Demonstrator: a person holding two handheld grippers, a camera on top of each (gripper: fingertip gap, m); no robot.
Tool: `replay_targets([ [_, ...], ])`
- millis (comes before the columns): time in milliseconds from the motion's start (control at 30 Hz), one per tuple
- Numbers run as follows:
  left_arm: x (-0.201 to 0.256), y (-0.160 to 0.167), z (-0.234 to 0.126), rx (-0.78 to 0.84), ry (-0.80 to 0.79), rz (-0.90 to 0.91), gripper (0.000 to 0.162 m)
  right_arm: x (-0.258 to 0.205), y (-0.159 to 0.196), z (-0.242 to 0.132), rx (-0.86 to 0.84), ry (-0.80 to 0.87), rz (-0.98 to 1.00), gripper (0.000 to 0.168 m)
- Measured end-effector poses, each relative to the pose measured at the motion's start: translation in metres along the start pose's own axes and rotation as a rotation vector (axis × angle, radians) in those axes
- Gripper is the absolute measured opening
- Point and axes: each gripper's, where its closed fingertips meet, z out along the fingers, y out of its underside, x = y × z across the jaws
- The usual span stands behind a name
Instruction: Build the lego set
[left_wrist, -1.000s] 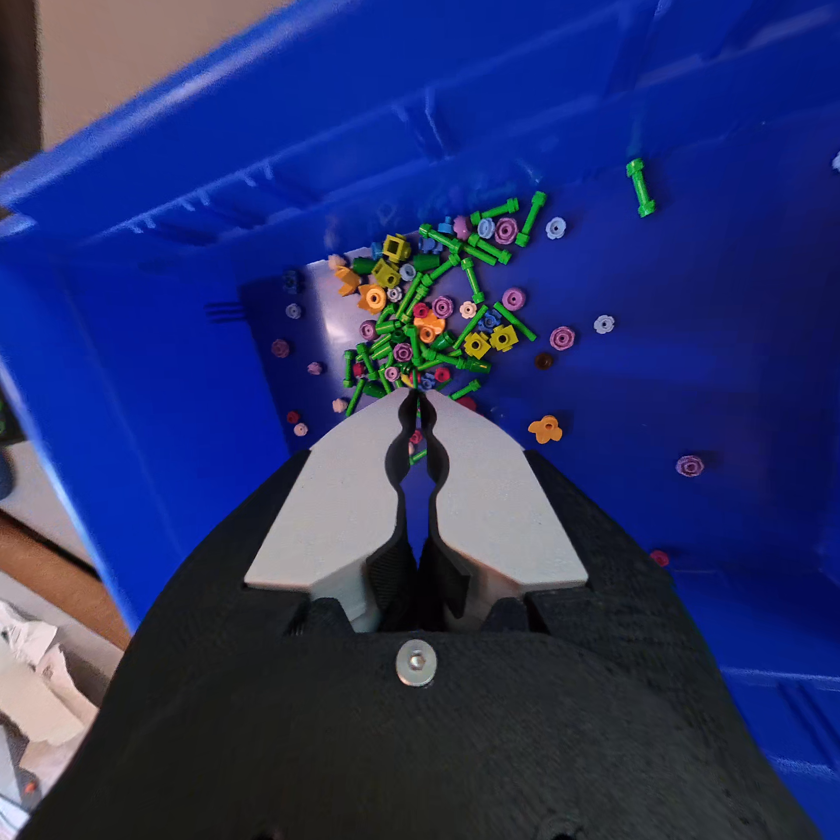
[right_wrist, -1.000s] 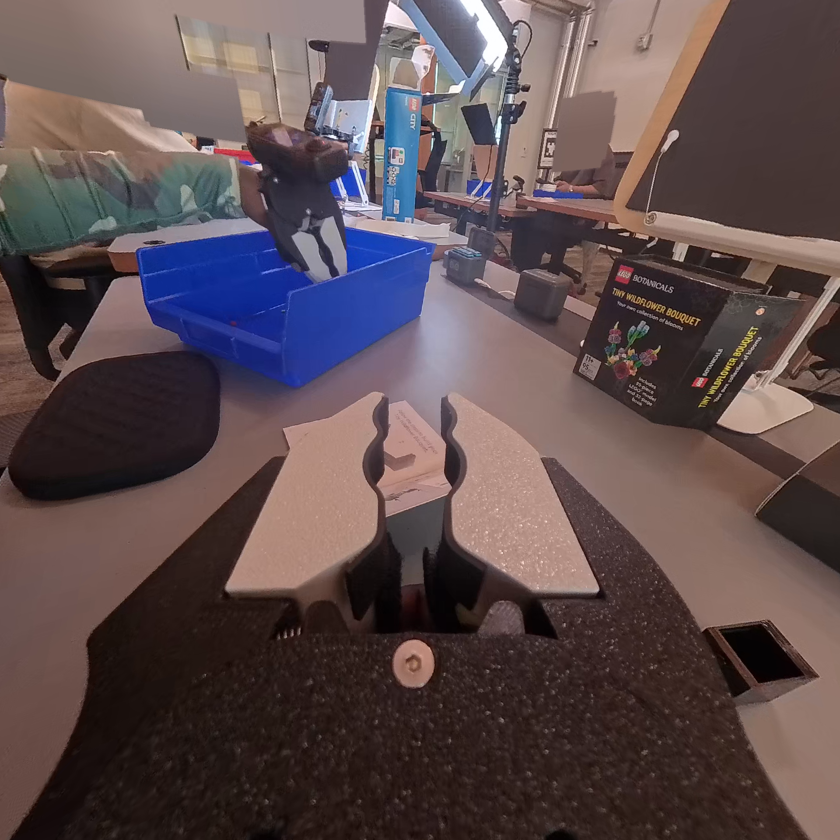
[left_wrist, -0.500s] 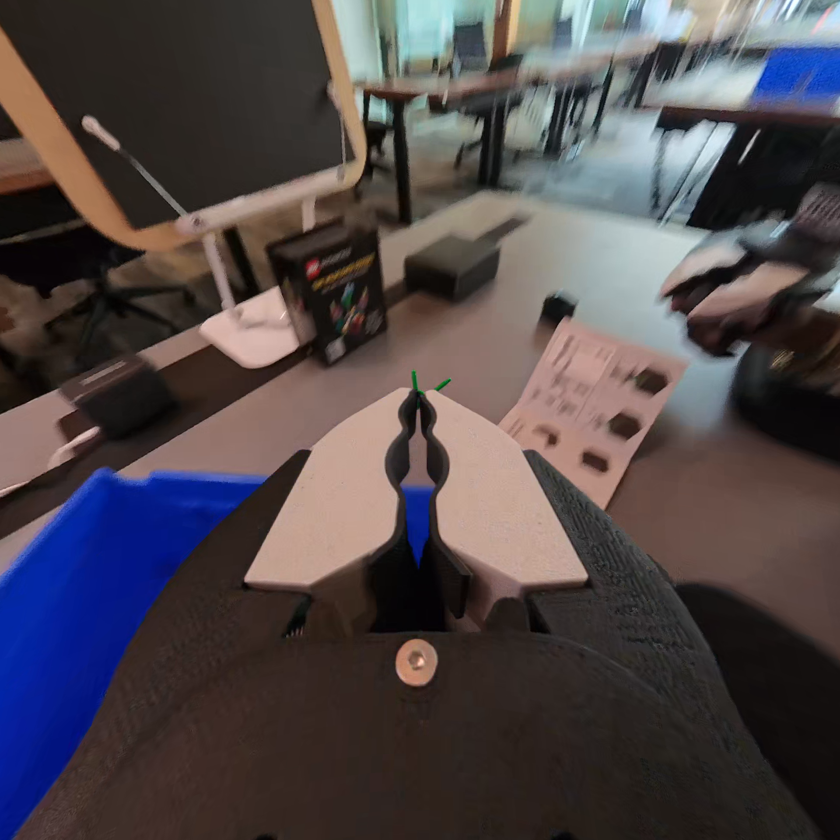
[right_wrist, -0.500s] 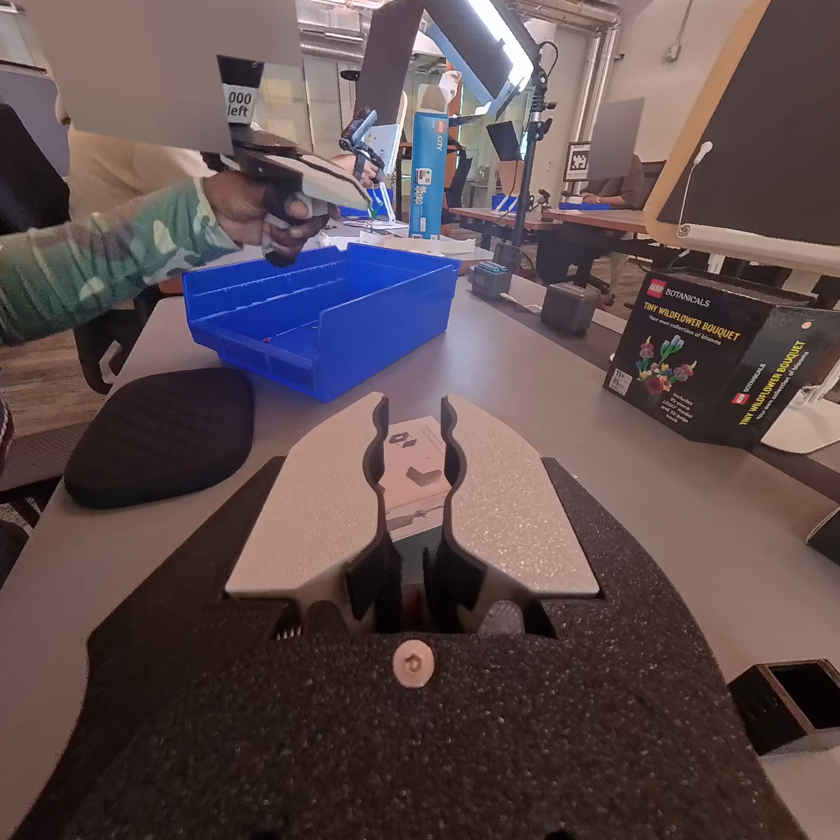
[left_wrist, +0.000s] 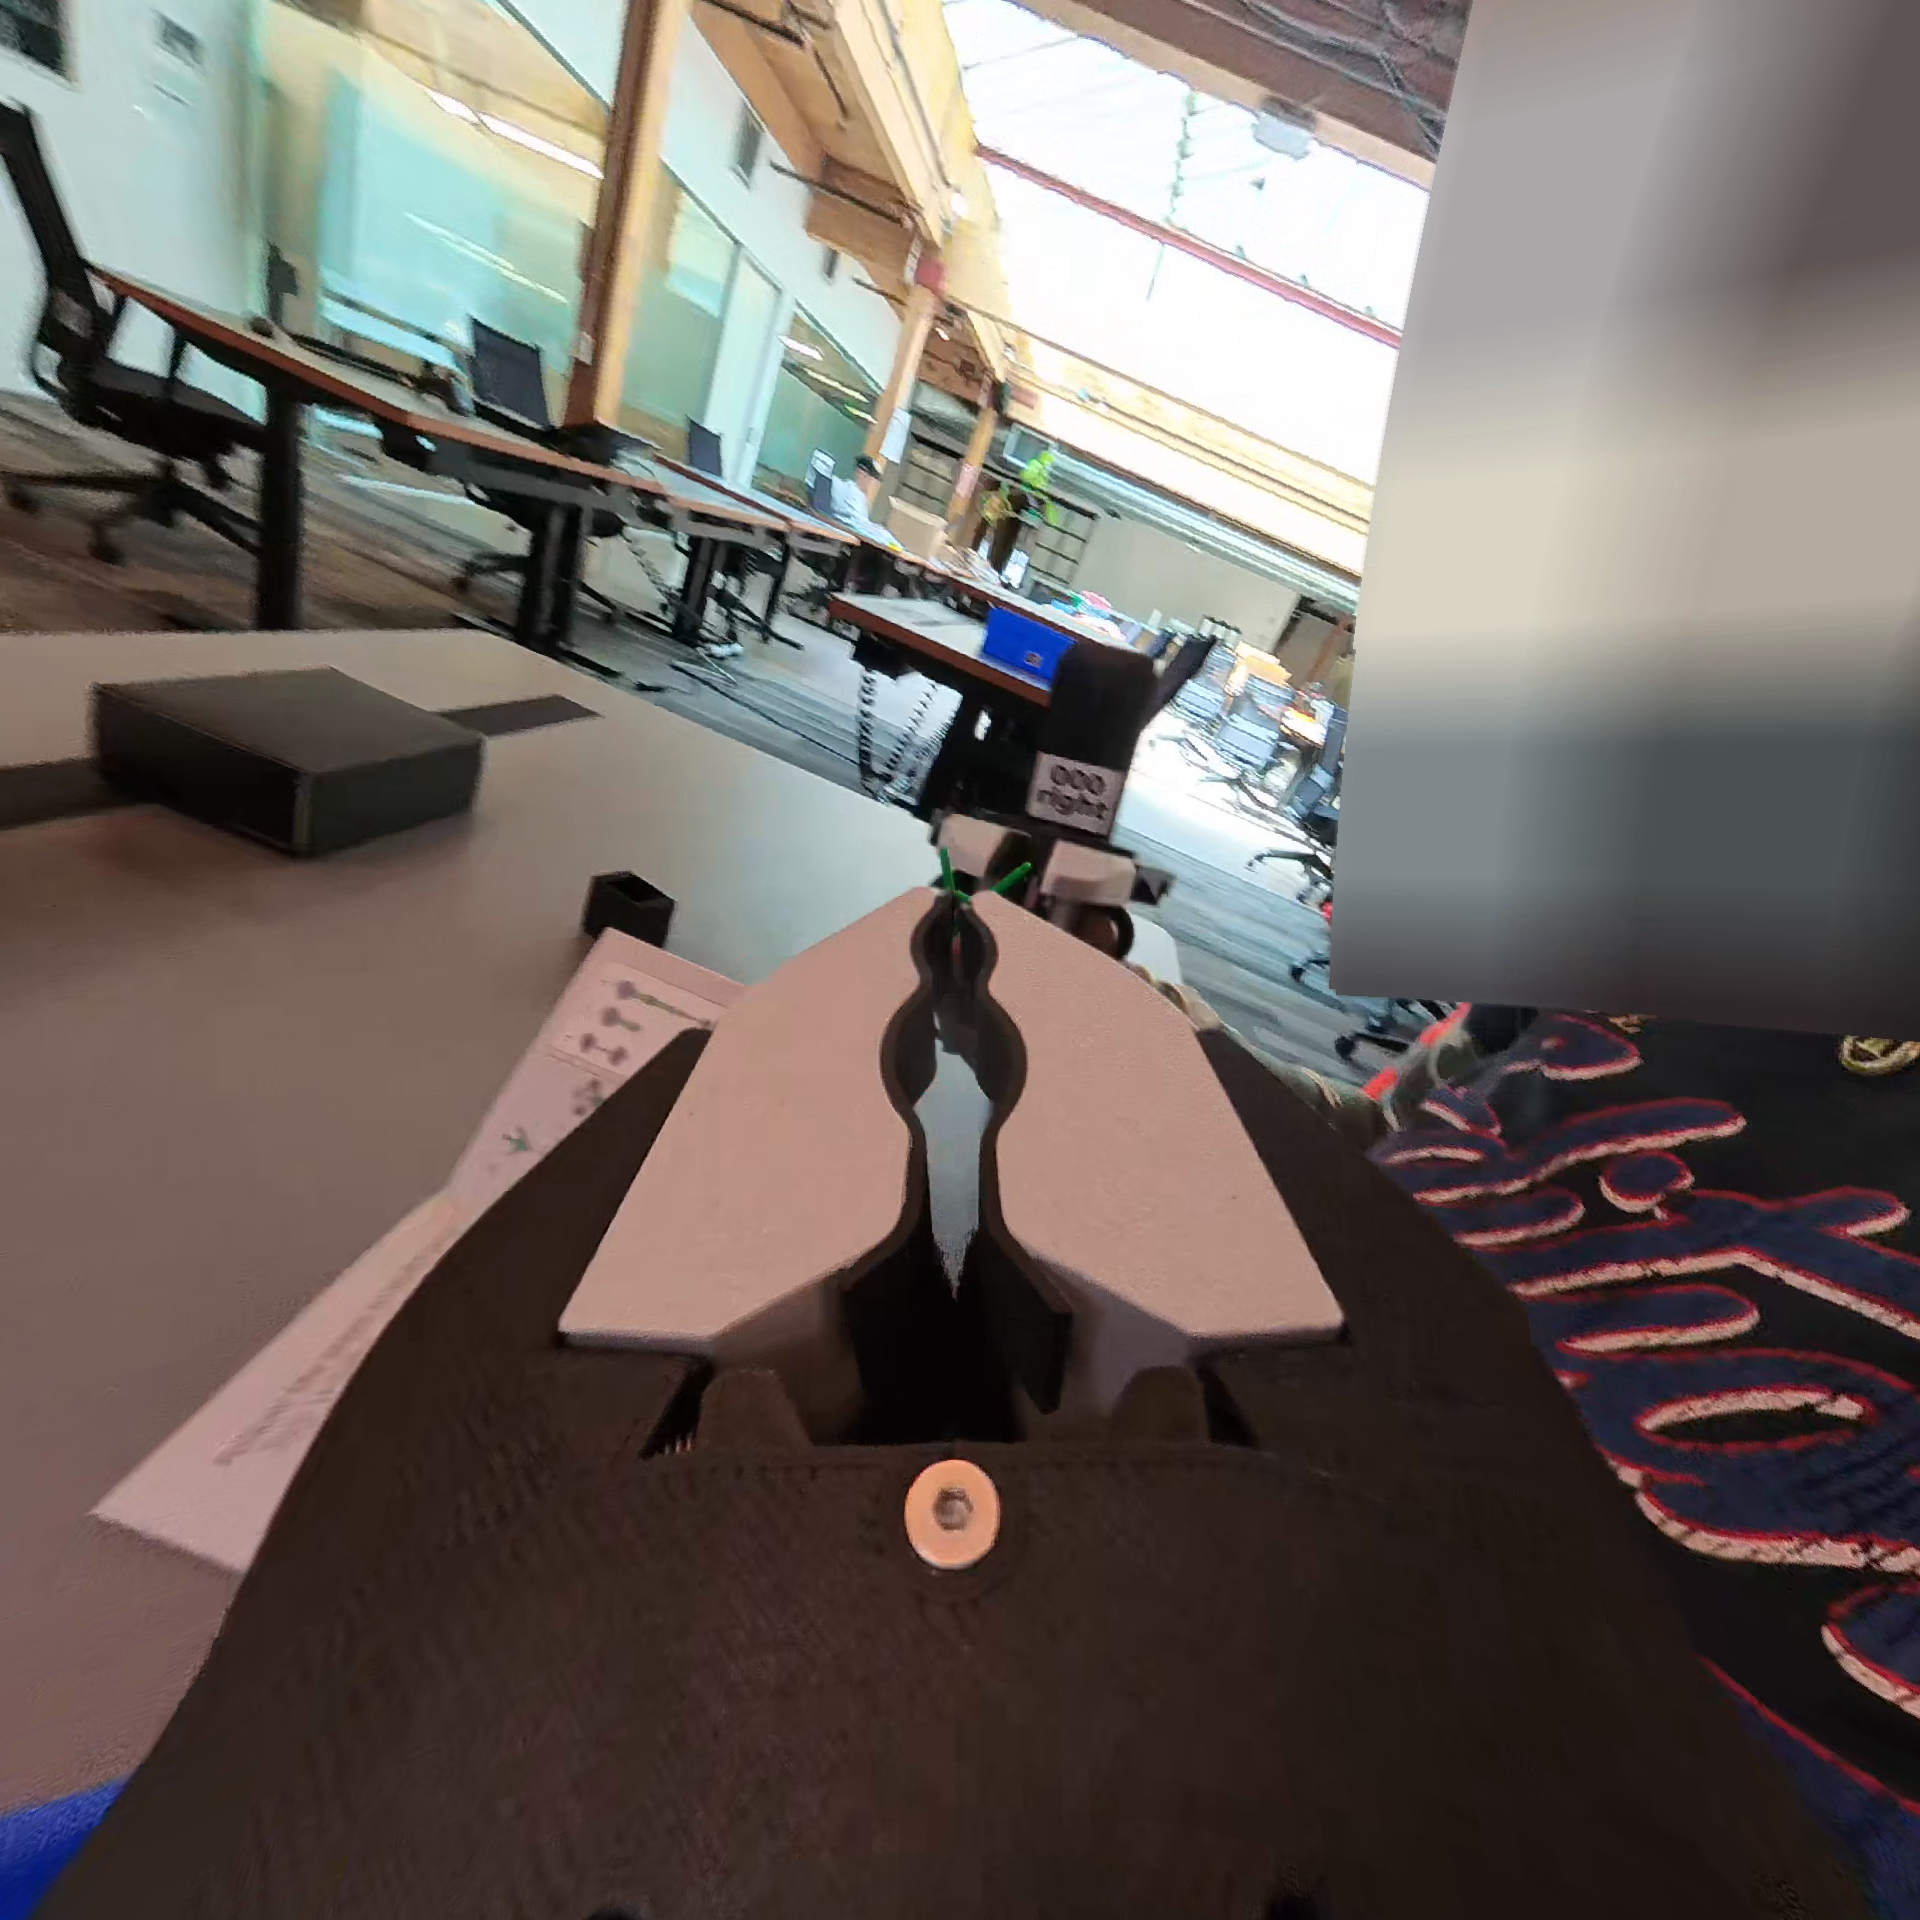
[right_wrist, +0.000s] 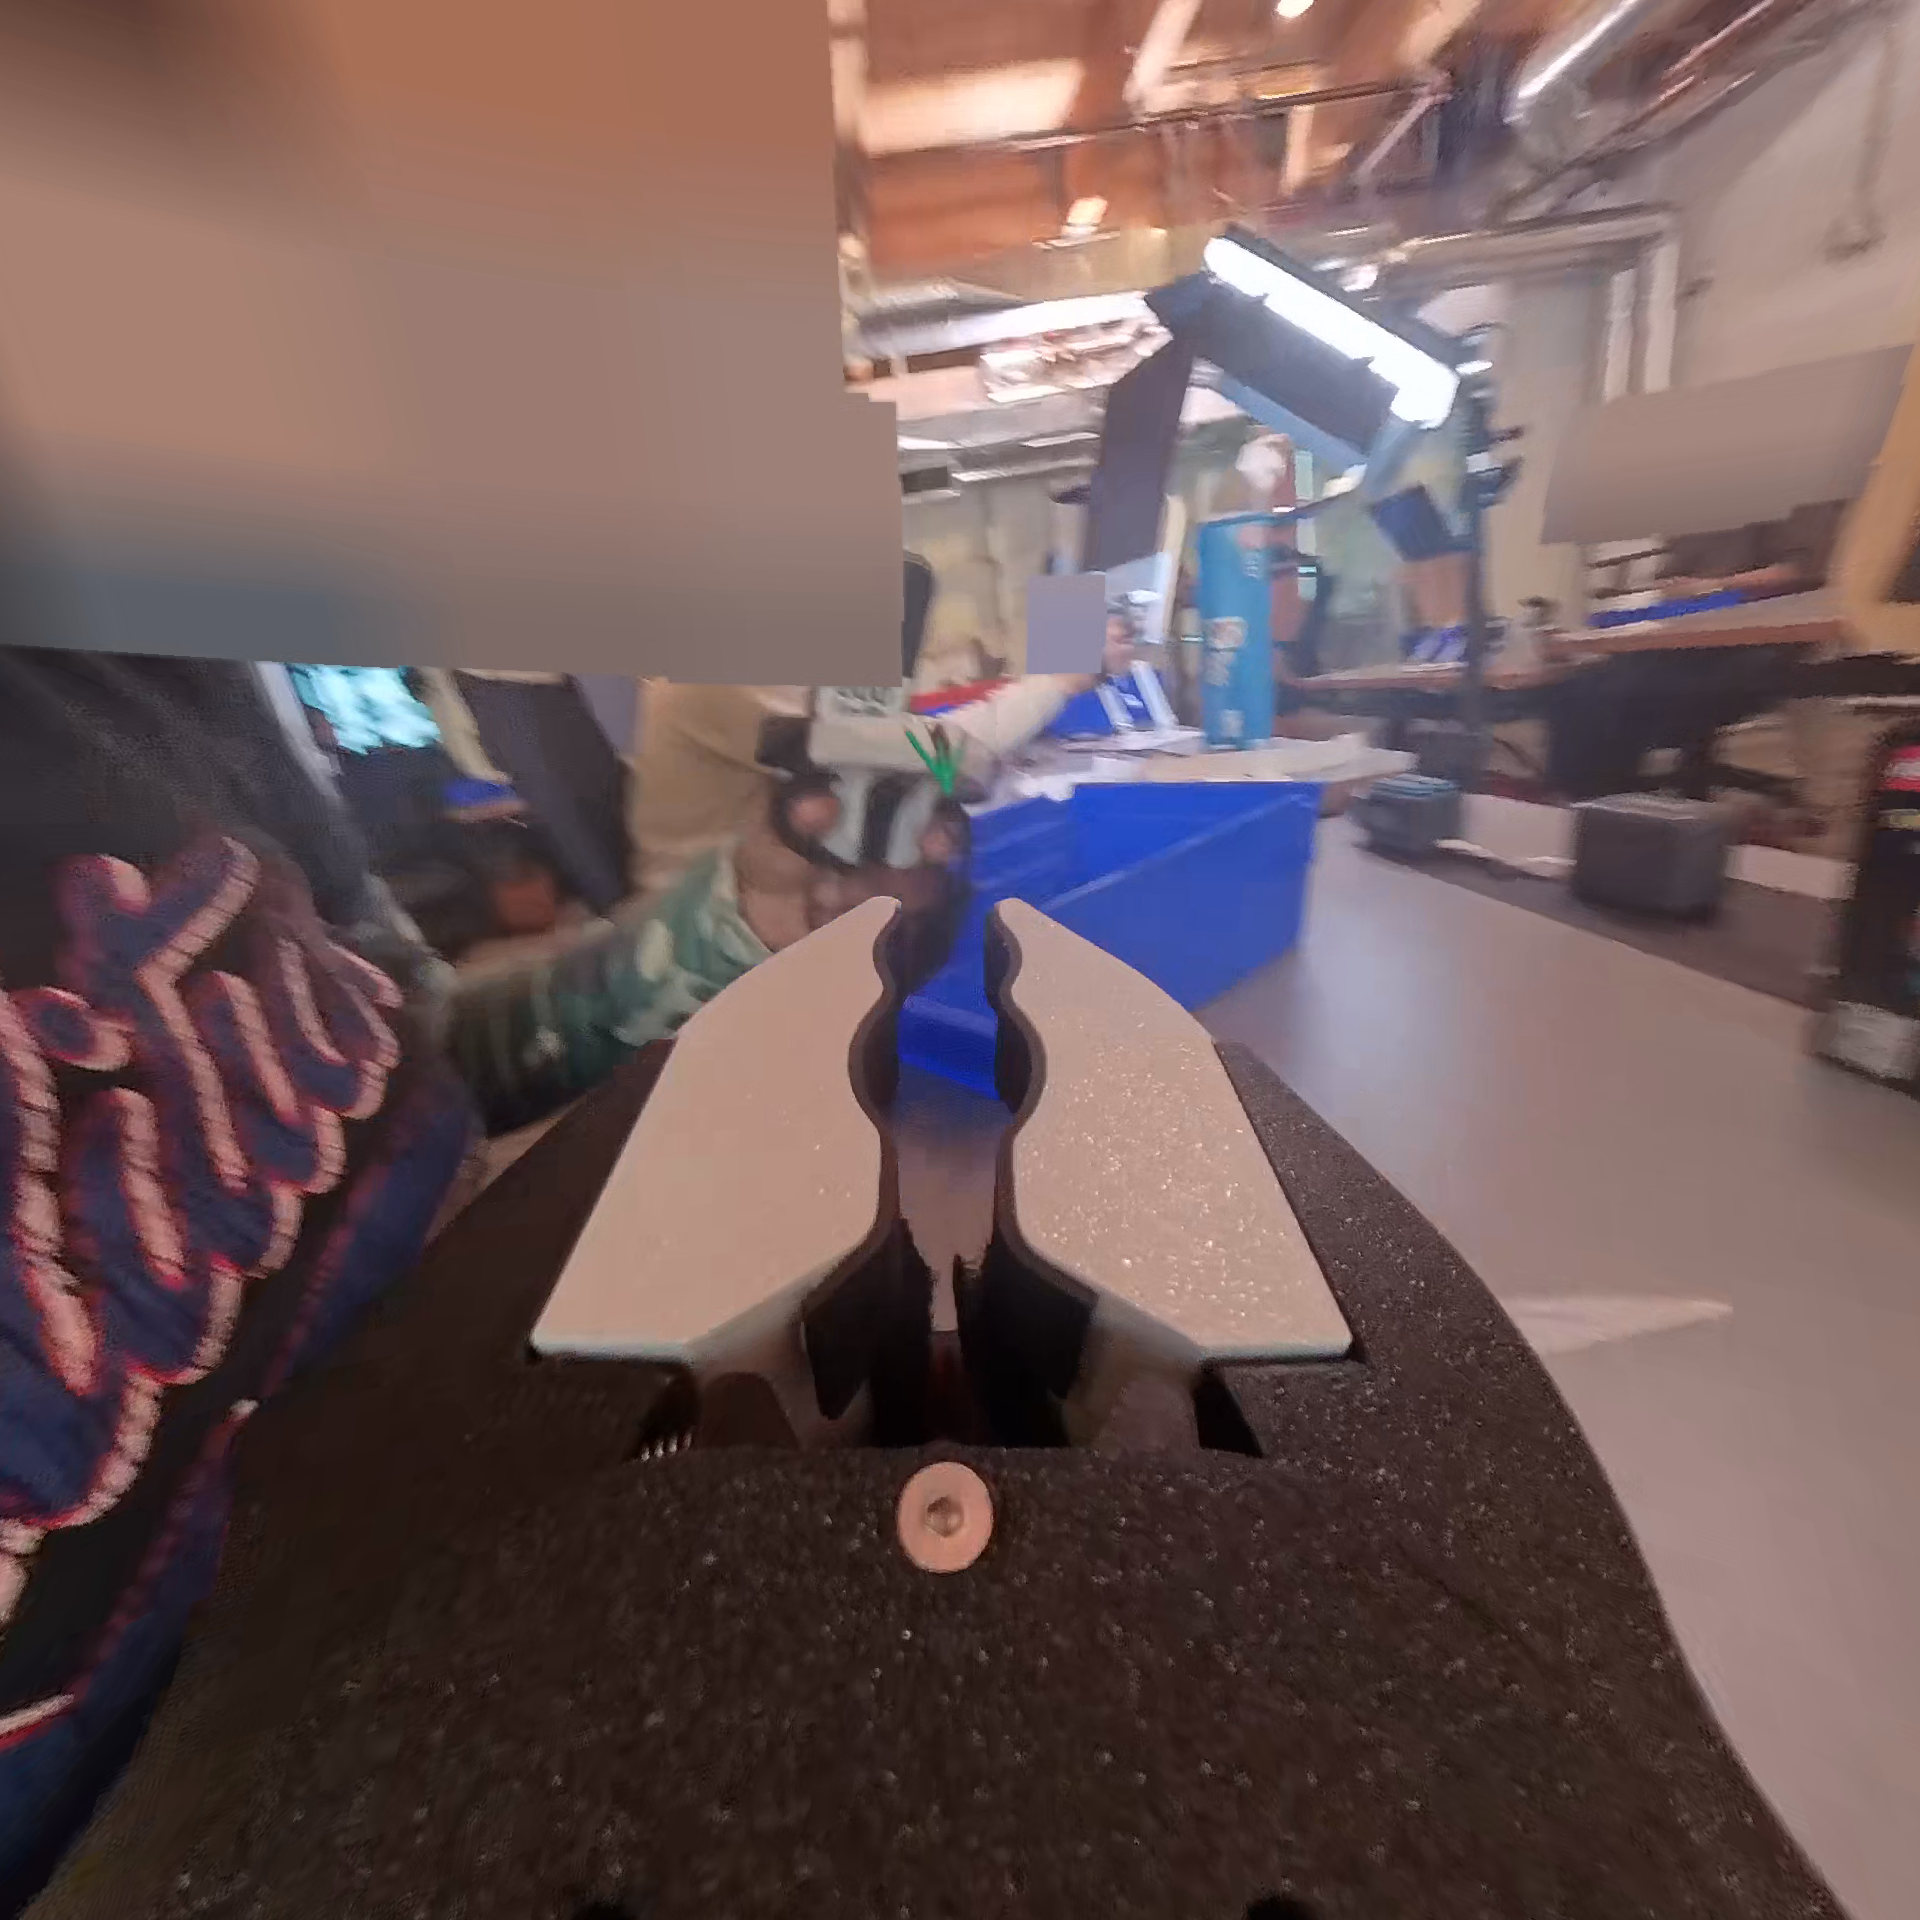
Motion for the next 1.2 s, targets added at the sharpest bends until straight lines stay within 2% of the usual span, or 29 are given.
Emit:
replay_targets([
  [100, 0.015, 0.023, 0.013, -0.089, 0.076, -0.005, 0.001, -0.013, 0.008, 0.009, -0.027, -0.114, 0.122, 0.016],
  [300, 0.033, 0.047, 0.027, -0.21, 0.14, 0.051, 0.001, -0.025, 0.016, 0.019, -0.07, -0.147, 0.112, 0.016],
  [933, 0.04, 0.062, 0.039, -0.266, 0.177, 0.056, 0.002, -0.037, 0.029, 0.021, -0.137, -0.202, 0.105, 0.002],
  [1067, 0.034, 0.058, 0.034, -0.286, 0.116, 0.071, 0.026, -0.034, 0.028, 0.014, -0.143, -0.137, 0.05, 0.002],
  [1200, 0.009, 0.036, 0.007, -0.282, -0.087, 0.158, 0.044, -0.025, 0.036, -0.002, -0.166, -0.026, 0.055, 0.001],
])
